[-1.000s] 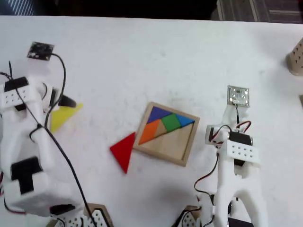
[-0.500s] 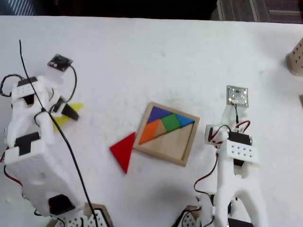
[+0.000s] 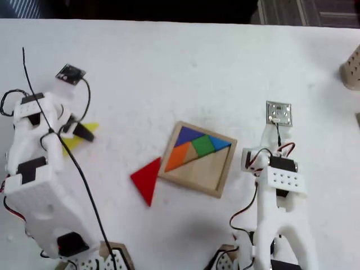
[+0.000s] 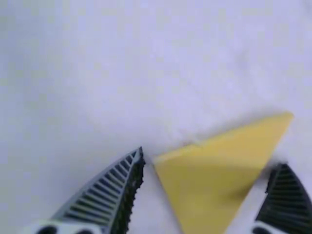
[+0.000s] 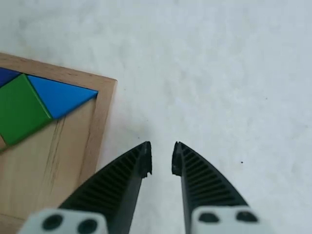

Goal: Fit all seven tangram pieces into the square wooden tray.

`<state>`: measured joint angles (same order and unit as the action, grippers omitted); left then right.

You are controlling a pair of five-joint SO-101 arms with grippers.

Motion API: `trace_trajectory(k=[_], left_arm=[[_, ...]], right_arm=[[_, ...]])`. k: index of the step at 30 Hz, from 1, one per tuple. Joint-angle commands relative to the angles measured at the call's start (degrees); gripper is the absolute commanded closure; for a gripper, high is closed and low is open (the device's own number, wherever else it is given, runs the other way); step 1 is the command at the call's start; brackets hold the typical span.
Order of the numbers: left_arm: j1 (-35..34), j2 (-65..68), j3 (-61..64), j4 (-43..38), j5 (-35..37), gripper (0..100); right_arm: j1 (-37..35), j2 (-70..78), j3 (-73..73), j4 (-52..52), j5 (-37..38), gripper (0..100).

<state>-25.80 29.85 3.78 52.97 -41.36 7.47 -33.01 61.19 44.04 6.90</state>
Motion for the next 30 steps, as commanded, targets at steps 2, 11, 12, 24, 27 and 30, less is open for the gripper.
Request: trace_trajectory(k=[2, 11, 12, 24, 27, 30], left_arm=[[3.47, 0.75, -2.37, -3.16, 7.03, 63], [4.79, 0.84, -2.37, -3.52, 6.95, 77], [5.23, 0.75, -2.37, -4.04, 7.38, 81], [5.32, -2.33, 2.29, -6.77, 8.0, 89], [5.58, -5.85, 5.27, -6.51, 8.44, 89], [6.2, -10.51, 8.97, -6.68, 13.36, 89]], right_arm=[[-0.66, -1.45, -0.35, -0.92, 0.79, 91.8], [-0.66, -1.8, -0.35, -0.92, 0.79, 91.8], [-0.66, -1.8, -0.35, -0.92, 0.79, 91.8], [-0.57, -1.8, -0.35, -0.92, 0.79, 91.8], [-0.57, -1.8, -0.35, -0.92, 0.79, 91.8], [-0.57, -1.8, -0.35, -0.92, 0.79, 91.8]])
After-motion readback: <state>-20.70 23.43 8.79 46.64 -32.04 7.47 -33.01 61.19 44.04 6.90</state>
